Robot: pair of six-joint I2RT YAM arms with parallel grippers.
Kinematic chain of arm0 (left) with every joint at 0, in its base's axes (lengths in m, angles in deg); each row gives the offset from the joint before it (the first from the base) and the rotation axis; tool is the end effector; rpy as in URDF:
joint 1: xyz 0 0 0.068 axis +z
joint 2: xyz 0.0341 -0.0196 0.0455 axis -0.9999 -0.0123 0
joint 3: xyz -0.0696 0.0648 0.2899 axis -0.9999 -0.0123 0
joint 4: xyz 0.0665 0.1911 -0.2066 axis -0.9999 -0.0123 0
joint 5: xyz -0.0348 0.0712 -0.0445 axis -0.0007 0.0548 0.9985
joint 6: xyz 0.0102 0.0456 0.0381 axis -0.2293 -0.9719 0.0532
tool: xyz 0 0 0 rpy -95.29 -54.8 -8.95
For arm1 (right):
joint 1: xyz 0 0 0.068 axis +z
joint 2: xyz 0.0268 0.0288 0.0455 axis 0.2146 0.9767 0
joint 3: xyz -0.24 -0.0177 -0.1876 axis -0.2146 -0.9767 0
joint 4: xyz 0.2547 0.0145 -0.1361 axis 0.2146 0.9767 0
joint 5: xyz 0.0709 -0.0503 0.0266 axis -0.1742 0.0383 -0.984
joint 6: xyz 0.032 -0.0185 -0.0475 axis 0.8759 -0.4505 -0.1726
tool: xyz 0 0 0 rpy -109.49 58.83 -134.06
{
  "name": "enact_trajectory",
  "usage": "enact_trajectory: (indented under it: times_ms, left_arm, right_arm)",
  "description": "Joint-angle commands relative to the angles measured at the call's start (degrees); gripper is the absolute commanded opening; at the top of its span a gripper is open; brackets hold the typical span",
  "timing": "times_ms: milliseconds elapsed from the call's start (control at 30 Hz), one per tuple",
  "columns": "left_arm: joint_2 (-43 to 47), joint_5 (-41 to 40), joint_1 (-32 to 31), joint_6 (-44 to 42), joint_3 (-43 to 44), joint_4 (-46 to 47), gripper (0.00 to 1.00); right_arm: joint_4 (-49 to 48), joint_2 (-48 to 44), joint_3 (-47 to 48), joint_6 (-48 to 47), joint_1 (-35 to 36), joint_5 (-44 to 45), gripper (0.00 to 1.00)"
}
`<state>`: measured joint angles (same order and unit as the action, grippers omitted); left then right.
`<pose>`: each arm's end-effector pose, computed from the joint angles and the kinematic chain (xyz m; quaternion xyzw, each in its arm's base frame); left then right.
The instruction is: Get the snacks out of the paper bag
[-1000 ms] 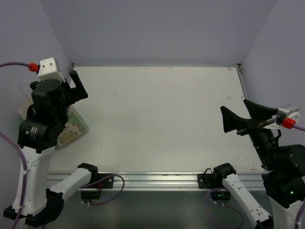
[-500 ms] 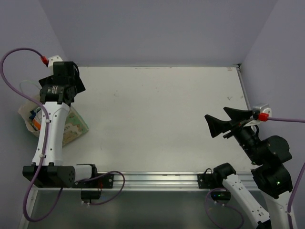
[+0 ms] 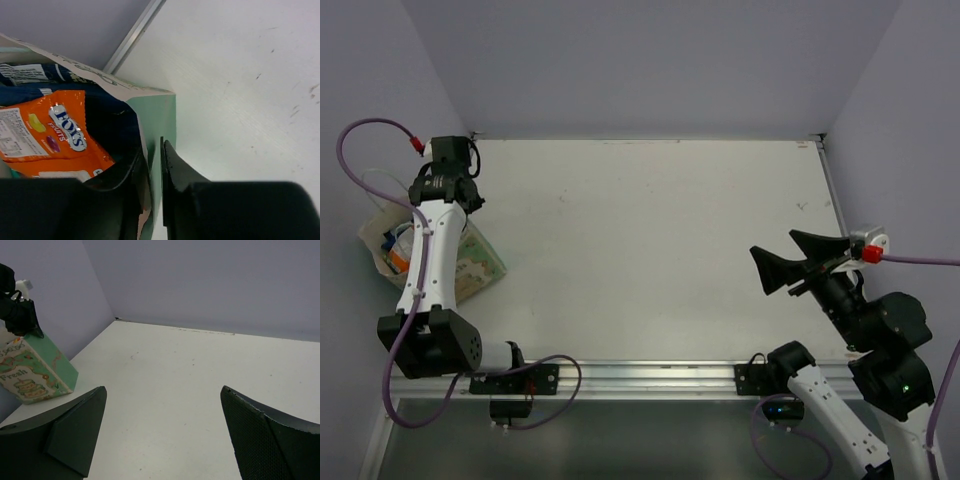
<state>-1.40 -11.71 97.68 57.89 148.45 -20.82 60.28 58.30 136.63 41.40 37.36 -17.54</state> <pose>0.2998 0.0637 0.3865 -0.3131 0.8662 0.1686 0.3510 0.0349 0.0188 0.4402 -0.0803 0.6527 0.2691 0.7037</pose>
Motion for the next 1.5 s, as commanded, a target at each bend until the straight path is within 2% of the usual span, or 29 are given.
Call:
enact_trajectory:
  times_ms: [0, 67, 100, 200, 300, 333, 500, 533, 733, 833, 867, 933, 1033, 1067, 1100, 1167, 1200, 1267, 1333, 1433, 1467]
  left_arm:
    - [1.5, 5.9, 0.2, -0.1, 2.0, 3.3, 0.20]
    - [2.0, 9.9, 0.1, -0.9, 2.4, 3.4, 0.12]
    - [2.3, 11.1, 0.1, -1.1, 2.4, 3.4, 0.02]
    - [3.3, 15.4, -1.3, -1.2, 2.4, 2.4, 0.00]
    - [4.1, 16.8, -7.0, -0.2, 2.5, 1.6, 0.00]
    - [4.1, 16.7, -12.5, 0.2, 2.6, 1.5, 0.00]
    - [2.7, 19.2, -26.9, 3.0, 3.6, 1.3, 0.00]
    - [2.3, 18.8, -31.8, 3.0, 3.7, 1.3, 0.00]
    - [-1.7, 16.6, -48.4, 0.2, 5.7, 0.9, 0.05]
    - [-2.6, 16.2, -54.0, -1.7, 7.2, 0.1, 0.09]
    - [-2.5, 15.9, -54.7, -2.2, 7.3, 0.0, 0.14]
    - [-2.1, 15.2, -55.2, -1.9, 7.7, -0.8, 0.17]
    - [-1.7, 13.2, -55.2, -0.6, 9.9, -2.3, 0.37]
    - [-1.6, 12.9, -55.2, 0.7, 11.0, -2.7, 0.57]
    - [-1.7, 13.1, -55.2, 1.5, 13.6, -3.3, 0.69]
    - [-1.8, 12.8, -55.2, 5.4, 18.6, -4.6, 0.88]
    - [-1.9, 12.7, -55.2, 6.9, 20.2, -4.9, 0.94]
    - [-1.9, 11.7, -55.2, 12.7, 23.6, -6.7, 1.00]
    - [-1.6, 10.5, -55.2, 16.3, 28.0, -8.2, 1.00]
    - [-0.5, 5.4, -55.2, 22.5, 33.2, -12.8, 1.00]
    - [-0.1, 0.4, -55.2, 24.9, 34.6, -16.0, 1.00]
  right_arm:
    - [-0.4, -1.0, -0.4, -1.2, 0.6, 2.8, 0.99]
    - [-0.4, -1.0, -0.5, -1.5, 0.8, 2.9, 0.99]
    - [-0.5, -1.1, -0.5, -1.6, 0.9, 2.9, 0.99]
    - [-0.5, -1.0, -0.4, -1.8, 1.1, 4.3, 0.99]
    - [-0.5, -1.1, -0.4, -2.4, 1.4, 5.2, 0.99]
    - [-0.5, -1.1, -0.4, -2.5, 1.6, 5.5, 0.99]
    - [-0.5, -1.0, -0.3, -2.6, 2.0, 5.4, 0.99]
    - [-0.4, -1.1, -0.3, -2.7, 2.0, 5.4, 0.99]
    - [-0.4, -0.7, 0.0, -2.6, 2.2, 5.2, 0.99]
    - [-0.1, -0.6, 0.4, -2.6, 2.1, 5.1, 0.99]
    - [-0.1, -0.6, 0.4, -2.6, 2.2, 5.1, 0.99]
    - [0.0, -0.4, 0.5, -2.6, 2.1, 4.9, 0.99]
    - [0.0, 0.0, 0.8, -2.5, 2.1, 4.4, 0.99]
    - [-0.1, 0.1, 1.1, -2.5, 2.1, 4.3, 0.99]
    - [0.0, 0.2, 1.2, -2.5, 2.1, 4.2, 0.99]
    - [0.0, 0.5, 1.8, -2.5, 2.2, 3.9, 0.99]
    - [0.1, 0.7, 2.0, -2.5, 2.1, 3.9, 0.99]
    - [0.2, 0.9, 2.4, -2.6, 2.1, 3.8, 0.99]
    - [0.2, 0.8, 2.4, -2.6, 2.1, 3.6, 0.99]
    - [0.2, 0.5, 2.5, -2.5, 2.1, 3.4, 0.99]
    - [0.2, 0.4, 2.5, -2.6, 2.1, 3.4, 0.99]
